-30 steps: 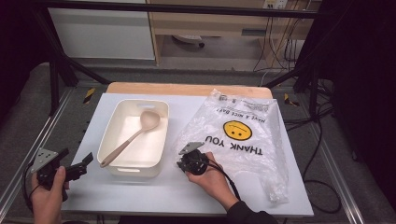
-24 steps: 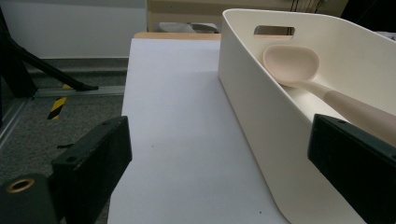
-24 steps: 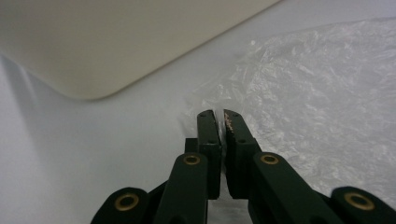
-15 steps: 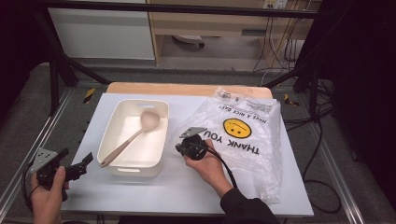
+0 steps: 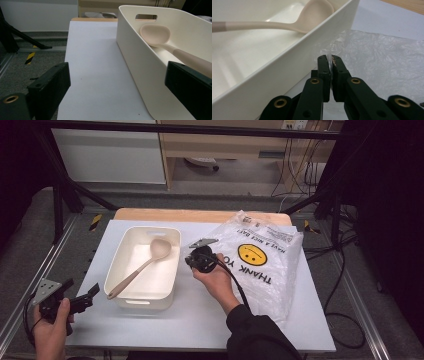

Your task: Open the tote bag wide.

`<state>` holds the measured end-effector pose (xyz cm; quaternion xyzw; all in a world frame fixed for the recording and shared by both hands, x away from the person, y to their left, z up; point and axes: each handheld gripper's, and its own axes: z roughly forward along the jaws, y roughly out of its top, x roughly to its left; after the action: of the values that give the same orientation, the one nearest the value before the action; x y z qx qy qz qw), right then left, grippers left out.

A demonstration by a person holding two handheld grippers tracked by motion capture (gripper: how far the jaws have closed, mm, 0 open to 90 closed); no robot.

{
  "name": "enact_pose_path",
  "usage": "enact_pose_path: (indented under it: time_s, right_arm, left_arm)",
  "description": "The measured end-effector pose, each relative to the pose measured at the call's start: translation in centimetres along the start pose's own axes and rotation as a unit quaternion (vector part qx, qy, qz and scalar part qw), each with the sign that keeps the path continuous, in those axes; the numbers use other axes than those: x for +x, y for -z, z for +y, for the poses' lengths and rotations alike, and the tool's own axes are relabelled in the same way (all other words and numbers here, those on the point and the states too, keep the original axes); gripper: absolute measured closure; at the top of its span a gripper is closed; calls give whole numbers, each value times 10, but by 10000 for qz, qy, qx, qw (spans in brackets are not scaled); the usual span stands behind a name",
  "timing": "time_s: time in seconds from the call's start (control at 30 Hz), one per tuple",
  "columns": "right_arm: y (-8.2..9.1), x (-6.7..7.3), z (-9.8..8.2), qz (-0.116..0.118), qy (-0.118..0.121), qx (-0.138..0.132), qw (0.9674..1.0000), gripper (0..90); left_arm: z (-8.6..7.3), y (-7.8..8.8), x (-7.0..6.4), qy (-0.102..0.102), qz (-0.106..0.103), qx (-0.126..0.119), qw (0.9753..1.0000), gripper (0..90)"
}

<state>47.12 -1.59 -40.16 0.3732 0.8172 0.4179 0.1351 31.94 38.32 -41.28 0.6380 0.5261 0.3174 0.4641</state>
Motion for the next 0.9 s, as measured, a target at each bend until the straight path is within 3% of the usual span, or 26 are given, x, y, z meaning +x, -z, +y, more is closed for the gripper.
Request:
enact_pose_path:
  time_s: [0.07,0.17,0.23,0.27,0.3,0.4,0.67,0.9]
  right_arm:
    - [-3,-2,1,-9,-35,23,10000,862]
    - [-8,-2,1,11,-144,47,9999,648]
    - [-3,-1,2,38,-174,23,9998,547]
    - [-3,-1,2,38,-174,23,9998,547]
    - [4,1,4,-7,-194,13,9998,444]
    - [17,3,6,-56,-137,-26,9999,344]
    - [39,-2,5,-131,-103,49,9998,173]
    - [50,-10,-4,-120,-125,25,9998,100]
  left_arm:
    - [0,0,0,-6,-12,4,10000,59]
    - [0,0,0,16,-11,1,10000,59]
    - [0,-1,0,26,-8,-6,10000,59]
    - [0,-1,0,26,-8,-6,10000,59]
    - [0,-1,0,14,-3,4,10000,59]
    - [0,0,0,13,-7,3,10000,59]
    - [0,-1,-1,-16,6,16,10000,58]
    - [-1,-1,-1,-36,-8,49,10000,57]
